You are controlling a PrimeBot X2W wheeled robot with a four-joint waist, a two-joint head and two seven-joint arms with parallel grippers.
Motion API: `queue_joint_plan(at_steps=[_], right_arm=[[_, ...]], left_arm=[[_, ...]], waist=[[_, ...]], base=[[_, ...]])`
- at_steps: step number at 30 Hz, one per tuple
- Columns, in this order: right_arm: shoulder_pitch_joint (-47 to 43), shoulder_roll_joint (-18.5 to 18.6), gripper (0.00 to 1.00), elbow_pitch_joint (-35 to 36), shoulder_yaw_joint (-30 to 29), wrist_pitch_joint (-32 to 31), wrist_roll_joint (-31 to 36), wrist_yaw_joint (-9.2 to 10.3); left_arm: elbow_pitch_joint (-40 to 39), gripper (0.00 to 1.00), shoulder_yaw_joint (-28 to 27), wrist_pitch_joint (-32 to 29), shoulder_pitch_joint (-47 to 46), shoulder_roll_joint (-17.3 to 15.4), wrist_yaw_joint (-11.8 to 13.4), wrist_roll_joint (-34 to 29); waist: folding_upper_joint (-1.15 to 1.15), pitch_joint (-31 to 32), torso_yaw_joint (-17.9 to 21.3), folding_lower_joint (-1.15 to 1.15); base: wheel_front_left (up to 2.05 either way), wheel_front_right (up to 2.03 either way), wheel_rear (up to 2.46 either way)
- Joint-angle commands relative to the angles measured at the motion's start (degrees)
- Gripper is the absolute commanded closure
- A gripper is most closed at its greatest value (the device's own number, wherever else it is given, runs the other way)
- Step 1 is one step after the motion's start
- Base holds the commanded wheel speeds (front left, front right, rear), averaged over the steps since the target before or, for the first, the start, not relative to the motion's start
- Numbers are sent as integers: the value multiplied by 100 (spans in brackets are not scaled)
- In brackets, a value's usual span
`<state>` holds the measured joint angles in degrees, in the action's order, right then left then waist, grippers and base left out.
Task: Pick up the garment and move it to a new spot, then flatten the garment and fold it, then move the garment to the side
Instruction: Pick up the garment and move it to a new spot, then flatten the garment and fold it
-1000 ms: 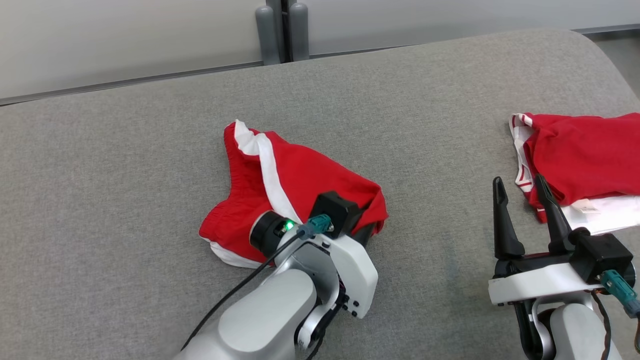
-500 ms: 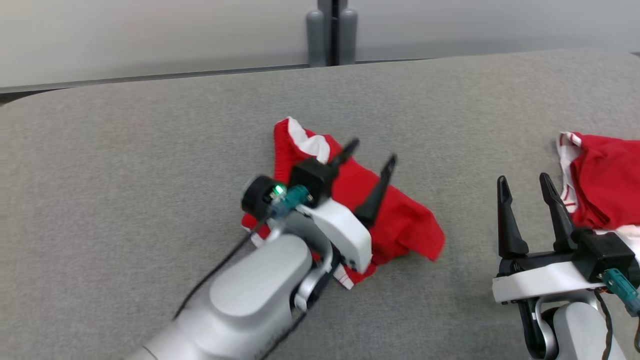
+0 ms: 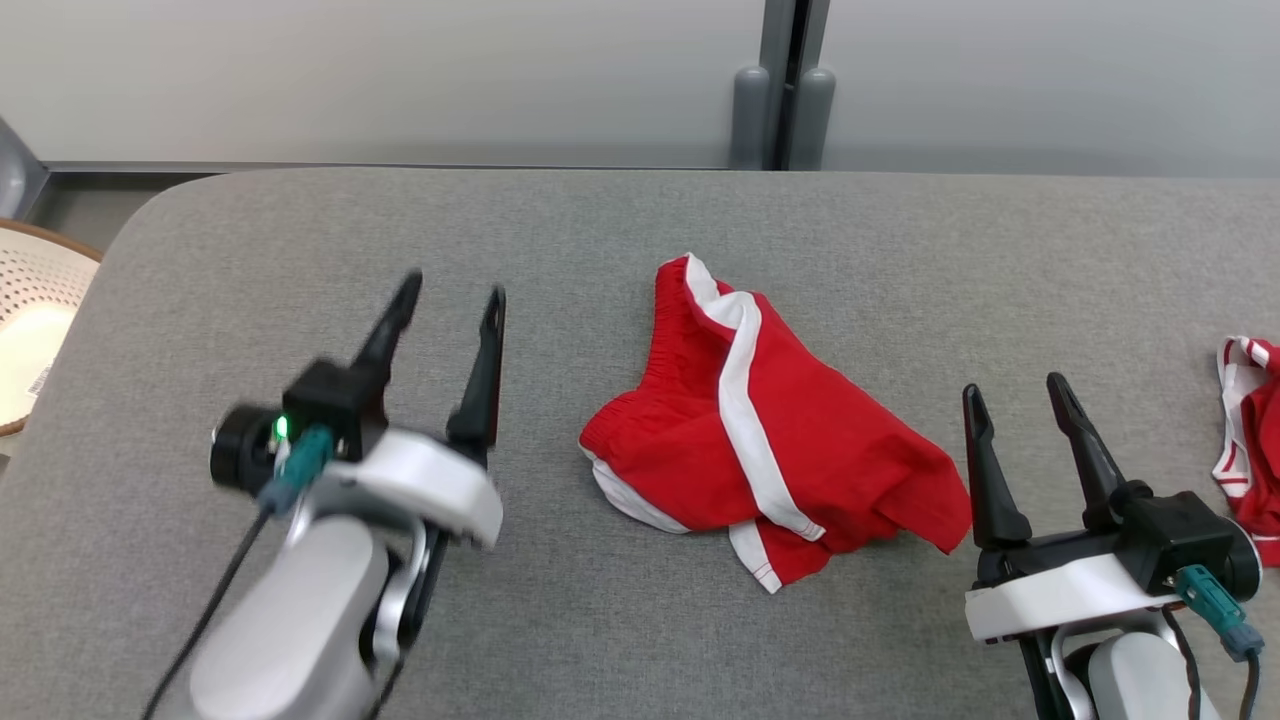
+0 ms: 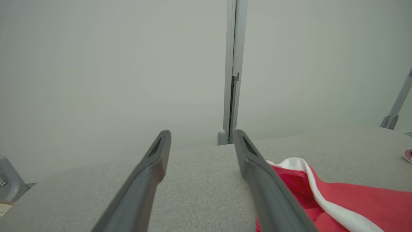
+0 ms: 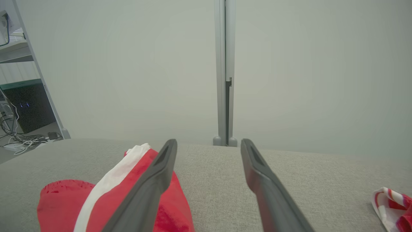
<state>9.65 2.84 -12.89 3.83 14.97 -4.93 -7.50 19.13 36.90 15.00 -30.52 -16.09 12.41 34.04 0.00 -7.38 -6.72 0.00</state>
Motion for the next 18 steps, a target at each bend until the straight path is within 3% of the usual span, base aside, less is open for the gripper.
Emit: queue_joint_plan(at_steps=[1, 8, 14, 18], right_arm=[[-68, 13, 0, -4, 1, 30, 24, 3], [-162, 14, 0, -2, 59, 29, 64, 3], [-148, 62, 0, 58, 222, 29, 103, 3], [-367, 149, 0, 21, 748, 30, 78, 3]], left_arm=[[-76, 0, -100, 20, 307, -1, -70, -114], [-434, 0, -1061, 23, 1508, 382, -388, -611], [-329, 0, -1509, 24, 1737, 695, -765, -1056], [-246, 0, -1783, 23, 1813, 857, -945, -1260]], waist=[[0, 45, -61, 0], [0, 86, -199, 0], [0, 105, -216, 0], [0, 124, -178, 0]], base=[[0, 0, 0], [0, 0, 0], [0, 0, 0], [0, 0, 0]])
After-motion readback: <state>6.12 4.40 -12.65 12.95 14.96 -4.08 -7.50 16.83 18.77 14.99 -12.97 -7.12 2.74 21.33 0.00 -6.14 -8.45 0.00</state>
